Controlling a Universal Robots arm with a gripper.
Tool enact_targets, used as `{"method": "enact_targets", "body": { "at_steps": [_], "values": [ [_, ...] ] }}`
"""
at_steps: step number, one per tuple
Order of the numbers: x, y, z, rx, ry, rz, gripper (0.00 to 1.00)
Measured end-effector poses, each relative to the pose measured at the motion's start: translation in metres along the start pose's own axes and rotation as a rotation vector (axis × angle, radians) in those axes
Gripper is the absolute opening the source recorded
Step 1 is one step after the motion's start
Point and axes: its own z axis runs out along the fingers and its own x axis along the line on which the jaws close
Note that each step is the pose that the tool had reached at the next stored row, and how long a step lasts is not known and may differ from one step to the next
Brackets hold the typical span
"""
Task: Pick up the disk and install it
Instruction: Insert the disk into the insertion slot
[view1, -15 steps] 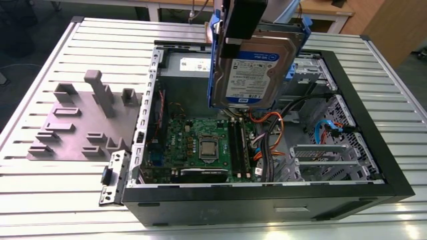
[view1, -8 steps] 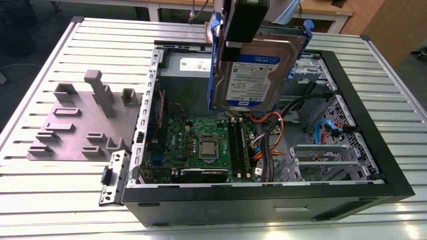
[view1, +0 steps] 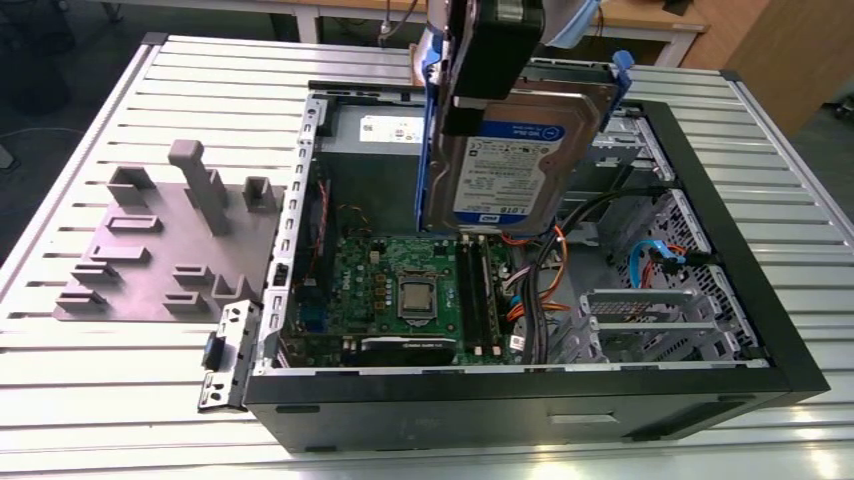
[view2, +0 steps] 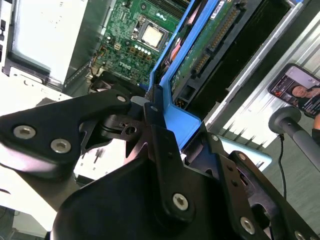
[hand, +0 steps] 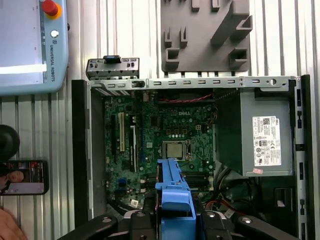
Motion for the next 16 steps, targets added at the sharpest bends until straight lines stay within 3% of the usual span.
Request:
{"method": "enact_targets", "body": {
  "at_steps": [3,8,16],
  "values": [
    [0.0038,-0.0022,0.0004,0.0000,-0.0001,0.000,0.36],
    [0.0050,-0.0184,0.0006,0.0000,0.0000,0.000,0.36],
    [0.0053,-0.0188,0.0006,-0.0001,0.0000,0.000,0.36]
  ]
}}
